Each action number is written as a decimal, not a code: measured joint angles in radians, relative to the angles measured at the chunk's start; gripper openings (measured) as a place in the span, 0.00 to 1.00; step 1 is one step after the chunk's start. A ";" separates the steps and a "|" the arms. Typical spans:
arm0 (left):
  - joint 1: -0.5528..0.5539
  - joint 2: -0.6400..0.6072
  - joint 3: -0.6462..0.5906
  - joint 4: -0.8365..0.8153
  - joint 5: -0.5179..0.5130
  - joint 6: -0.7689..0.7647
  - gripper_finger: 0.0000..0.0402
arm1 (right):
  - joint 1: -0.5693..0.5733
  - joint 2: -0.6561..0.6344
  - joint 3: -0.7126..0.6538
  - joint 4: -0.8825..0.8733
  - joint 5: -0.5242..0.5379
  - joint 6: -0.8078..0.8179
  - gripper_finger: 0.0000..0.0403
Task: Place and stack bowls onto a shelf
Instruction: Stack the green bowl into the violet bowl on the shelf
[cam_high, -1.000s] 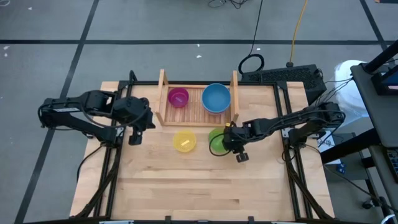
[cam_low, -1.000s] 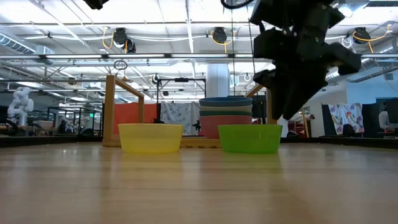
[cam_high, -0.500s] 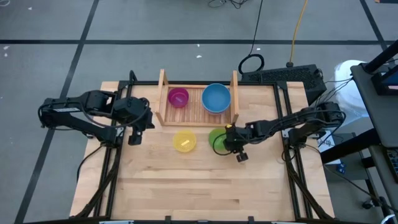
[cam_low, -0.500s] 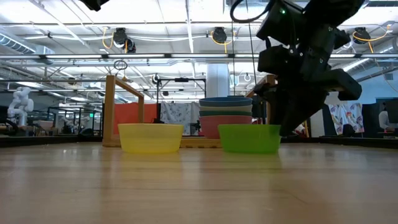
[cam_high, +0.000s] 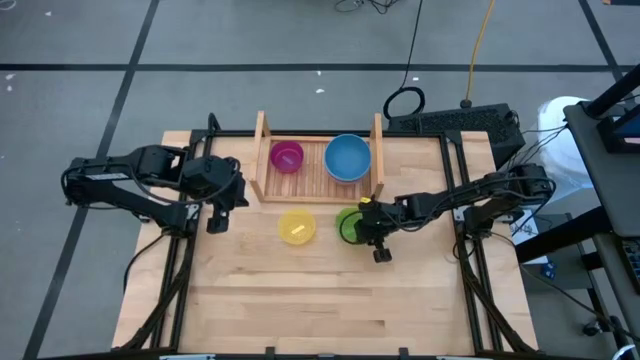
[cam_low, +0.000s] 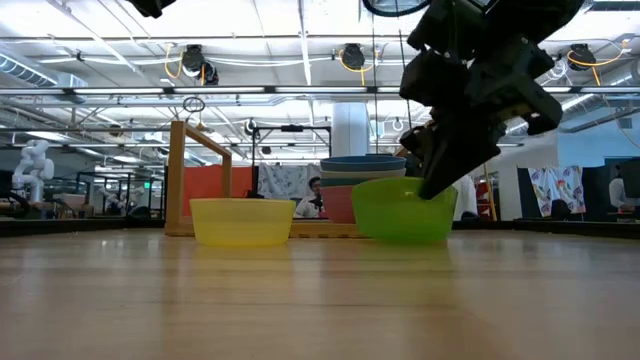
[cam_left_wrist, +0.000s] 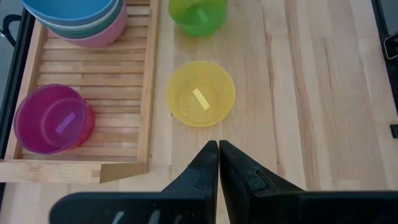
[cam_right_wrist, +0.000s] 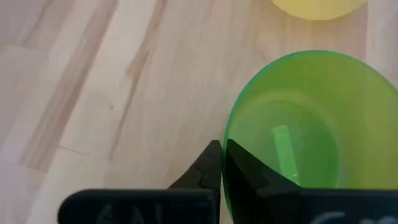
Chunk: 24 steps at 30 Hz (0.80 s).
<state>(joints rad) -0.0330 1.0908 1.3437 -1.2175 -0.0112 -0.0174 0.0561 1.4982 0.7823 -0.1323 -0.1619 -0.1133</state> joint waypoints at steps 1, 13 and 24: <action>0.000 0.000 0.000 0.000 0.000 0.000 0.05 | 0.006 0.000 0.006 -0.008 0.000 0.004 0.00; 0.000 0.000 0.000 -0.007 0.000 0.000 0.05 | 0.044 0.000 0.269 -0.301 0.000 -0.057 0.00; 0.000 0.000 0.000 -0.016 0.001 -0.015 0.05 | -0.030 0.051 0.540 -0.329 0.031 -0.102 0.00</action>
<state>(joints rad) -0.0330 1.0908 1.3437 -1.2331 -0.0105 -0.0327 0.0259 1.5490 1.3227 -0.4611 -0.1311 -0.2148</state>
